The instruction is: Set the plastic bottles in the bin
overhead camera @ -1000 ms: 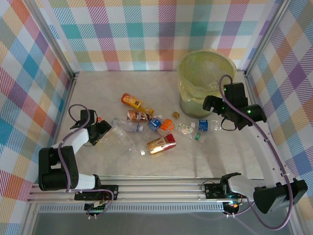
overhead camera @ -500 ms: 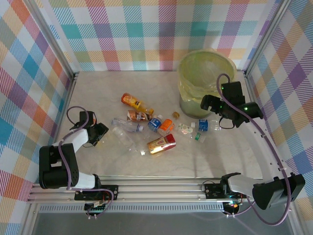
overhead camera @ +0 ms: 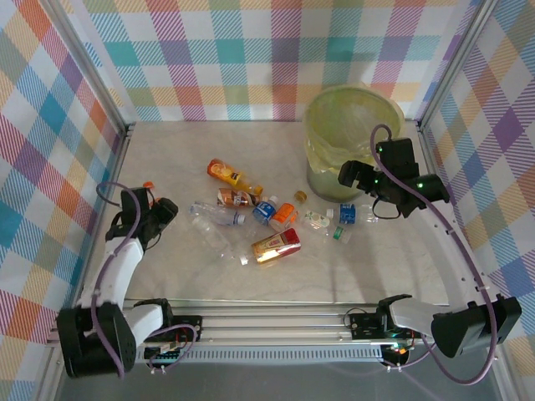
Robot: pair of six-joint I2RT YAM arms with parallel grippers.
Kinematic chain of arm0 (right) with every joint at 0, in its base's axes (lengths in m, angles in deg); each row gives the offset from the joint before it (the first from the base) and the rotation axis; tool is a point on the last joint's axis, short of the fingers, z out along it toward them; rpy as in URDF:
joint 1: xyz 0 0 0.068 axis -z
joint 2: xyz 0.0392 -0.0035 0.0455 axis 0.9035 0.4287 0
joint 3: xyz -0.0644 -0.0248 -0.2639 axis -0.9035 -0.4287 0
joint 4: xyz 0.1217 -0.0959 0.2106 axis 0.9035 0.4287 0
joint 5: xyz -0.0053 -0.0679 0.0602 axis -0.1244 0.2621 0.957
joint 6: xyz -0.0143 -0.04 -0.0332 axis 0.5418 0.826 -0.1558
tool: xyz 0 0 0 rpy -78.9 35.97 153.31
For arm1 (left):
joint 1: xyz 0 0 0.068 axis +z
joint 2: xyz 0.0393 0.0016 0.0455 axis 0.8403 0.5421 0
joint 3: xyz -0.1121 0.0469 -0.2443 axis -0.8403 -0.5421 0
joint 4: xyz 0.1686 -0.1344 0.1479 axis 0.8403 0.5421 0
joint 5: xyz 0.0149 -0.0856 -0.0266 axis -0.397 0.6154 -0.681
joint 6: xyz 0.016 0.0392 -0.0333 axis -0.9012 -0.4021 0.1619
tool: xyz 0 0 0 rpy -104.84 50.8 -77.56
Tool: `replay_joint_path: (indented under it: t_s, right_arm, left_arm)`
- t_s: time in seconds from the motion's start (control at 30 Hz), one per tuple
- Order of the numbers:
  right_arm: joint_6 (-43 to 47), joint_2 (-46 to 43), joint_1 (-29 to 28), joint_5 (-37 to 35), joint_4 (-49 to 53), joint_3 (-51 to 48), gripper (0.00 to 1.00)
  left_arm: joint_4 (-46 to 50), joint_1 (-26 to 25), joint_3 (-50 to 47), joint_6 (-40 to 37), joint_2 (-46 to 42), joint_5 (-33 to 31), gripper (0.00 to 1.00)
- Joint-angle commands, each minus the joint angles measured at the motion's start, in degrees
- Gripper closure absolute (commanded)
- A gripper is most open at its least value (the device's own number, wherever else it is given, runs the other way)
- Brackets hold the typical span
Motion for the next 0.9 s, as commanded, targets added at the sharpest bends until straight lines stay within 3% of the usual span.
replay_joint_path:
  t_s: [0.0,0.3,0.67,0.87]
  right_arm:
    - [-2.0,-2.2,-1.3,3.1,-2.2,0.9,0.00]
    - [-2.5,-0.1,-12.0,7.8,-8.5,4.1,0.00]
    - [-4.4,13.6,-20.6,27.7,-22.1,12.6,0.00]
    - [-7.1,20.2,-23.0,31.7,-26.8,15.8,0.01]
  left_arm:
    - [1.1,-2.7,3.1,-3.3,-6.3,2.3,0.46]
    - [-9.2,-14.4,5.5,-7.4,-13.6,8.7,0.50]
    - [-18.4,-31.6,8.8,-13.1,-6.2,8.7,0.51]
    - [-21.4,-36.5,10.8,-13.5,-1.7,8.6,0.51]
